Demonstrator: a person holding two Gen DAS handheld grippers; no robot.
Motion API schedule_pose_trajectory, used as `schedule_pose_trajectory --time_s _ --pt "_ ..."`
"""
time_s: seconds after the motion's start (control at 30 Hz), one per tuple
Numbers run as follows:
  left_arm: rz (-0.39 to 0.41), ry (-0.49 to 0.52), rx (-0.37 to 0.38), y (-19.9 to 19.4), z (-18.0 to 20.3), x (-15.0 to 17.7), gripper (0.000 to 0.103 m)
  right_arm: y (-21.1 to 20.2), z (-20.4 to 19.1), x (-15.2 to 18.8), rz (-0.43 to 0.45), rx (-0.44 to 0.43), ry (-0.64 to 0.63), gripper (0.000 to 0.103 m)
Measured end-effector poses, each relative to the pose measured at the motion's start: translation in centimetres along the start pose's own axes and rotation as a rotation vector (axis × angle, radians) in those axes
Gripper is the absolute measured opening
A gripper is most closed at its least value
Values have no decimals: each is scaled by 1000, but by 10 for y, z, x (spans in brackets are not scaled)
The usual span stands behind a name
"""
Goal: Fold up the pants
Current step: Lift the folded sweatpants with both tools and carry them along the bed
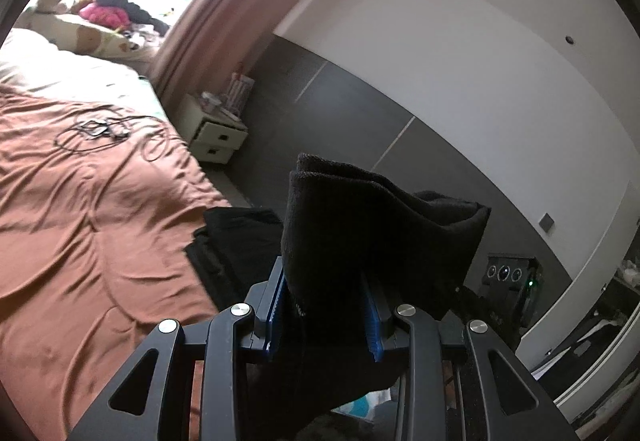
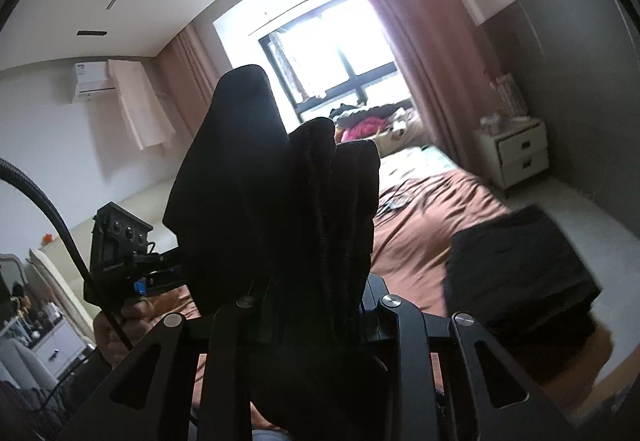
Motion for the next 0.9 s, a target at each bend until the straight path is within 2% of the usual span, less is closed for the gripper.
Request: schedule_pose_trajectory --time_s 0.57,0.9 --pt "-77 42 117 122 61 -10 34 -15 22 -10 14 128 -24 23" --pt "-119 47 151 174 68 -13 34 -7 20 -9 6 183 14 23"
Point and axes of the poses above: each gripper's, at about its wrist camera, not at the fingertips, and y roughly the way its jaws point, z to its right, x to its underside, the point moved 6 cm from there along y, roughly the way its jaws point, and after that the axes turned 11 degrees about -x, right-handed, at the moved point
